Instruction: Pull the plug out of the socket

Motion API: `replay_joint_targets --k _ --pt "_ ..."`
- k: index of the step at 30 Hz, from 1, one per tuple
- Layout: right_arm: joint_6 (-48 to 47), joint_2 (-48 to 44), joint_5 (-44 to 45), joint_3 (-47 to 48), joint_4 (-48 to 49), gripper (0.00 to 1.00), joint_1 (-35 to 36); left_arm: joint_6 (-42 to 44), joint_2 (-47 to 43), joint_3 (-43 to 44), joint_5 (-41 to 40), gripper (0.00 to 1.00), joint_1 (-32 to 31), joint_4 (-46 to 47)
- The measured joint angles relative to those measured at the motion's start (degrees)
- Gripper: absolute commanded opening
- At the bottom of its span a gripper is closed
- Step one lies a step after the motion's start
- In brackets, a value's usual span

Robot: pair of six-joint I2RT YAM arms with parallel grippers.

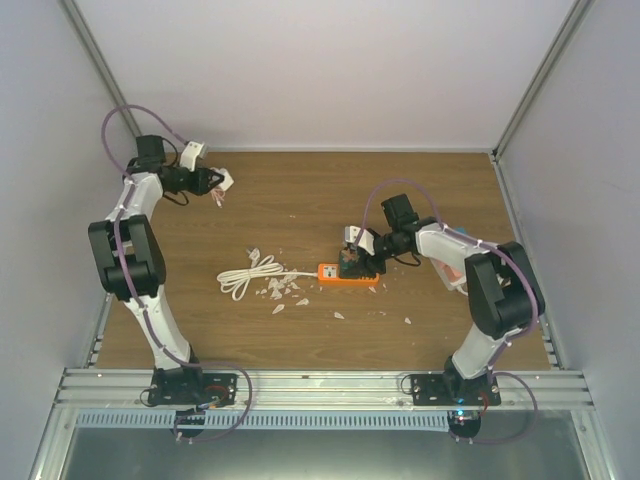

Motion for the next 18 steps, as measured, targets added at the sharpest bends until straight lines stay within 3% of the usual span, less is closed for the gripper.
replay_joint_targets --k 18 --pt "-3.2 2.0 -0.5 3.1 -3.9 0.24 -0.3 -1.0 16.5 9.2 0.8 0.27 11.0 -5.3"
